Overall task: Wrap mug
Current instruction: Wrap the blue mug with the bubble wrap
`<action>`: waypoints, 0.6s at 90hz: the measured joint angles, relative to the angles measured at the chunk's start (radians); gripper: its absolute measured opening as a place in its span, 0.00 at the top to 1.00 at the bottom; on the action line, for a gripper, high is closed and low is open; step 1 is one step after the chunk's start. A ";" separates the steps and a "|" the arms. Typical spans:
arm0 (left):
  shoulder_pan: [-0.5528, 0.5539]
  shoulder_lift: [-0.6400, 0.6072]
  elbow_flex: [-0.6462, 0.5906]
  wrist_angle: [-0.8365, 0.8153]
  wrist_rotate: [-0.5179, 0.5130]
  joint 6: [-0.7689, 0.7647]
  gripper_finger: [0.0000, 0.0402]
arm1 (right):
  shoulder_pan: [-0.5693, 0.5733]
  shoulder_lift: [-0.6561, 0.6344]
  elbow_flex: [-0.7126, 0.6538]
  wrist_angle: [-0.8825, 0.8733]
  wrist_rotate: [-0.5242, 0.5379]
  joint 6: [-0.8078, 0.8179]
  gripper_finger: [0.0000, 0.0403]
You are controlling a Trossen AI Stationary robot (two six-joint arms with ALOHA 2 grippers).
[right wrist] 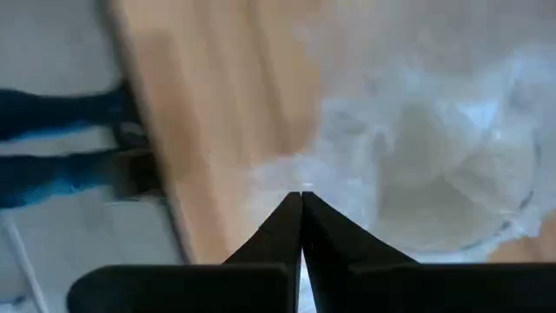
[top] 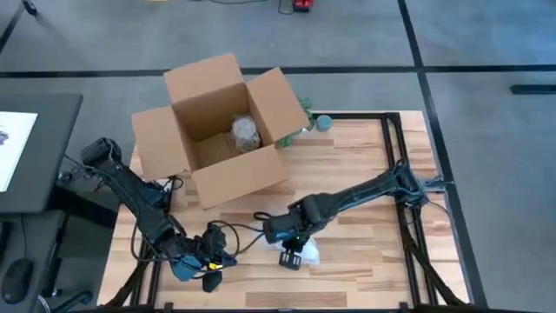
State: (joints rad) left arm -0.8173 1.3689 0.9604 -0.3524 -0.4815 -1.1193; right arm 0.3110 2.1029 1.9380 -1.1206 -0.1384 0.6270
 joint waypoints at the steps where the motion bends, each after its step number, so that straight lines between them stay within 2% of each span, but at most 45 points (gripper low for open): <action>1: 0.000 0.000 0.000 0.000 0.000 0.000 1.00 | -0.002 0.000 -0.012 0.007 0.005 0.003 1.00; 33: -0.002 0.000 0.000 0.003 0.000 0.012 1.00 | -0.034 -0.008 -0.270 0.292 0.045 0.054 1.00; 43: -0.002 0.000 0.000 0.003 0.000 0.011 1.00 | -0.042 -0.011 -0.305 0.302 0.054 0.057 1.00; 54: -0.002 0.000 0.000 0.003 0.000 0.008 1.00 | -0.049 -0.015 -0.283 0.272 0.053 0.053 1.00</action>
State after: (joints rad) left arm -0.8188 1.3689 0.9604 -0.3494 -0.4815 -1.1116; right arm 0.2619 2.0878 1.6548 -0.8488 -0.0855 0.6799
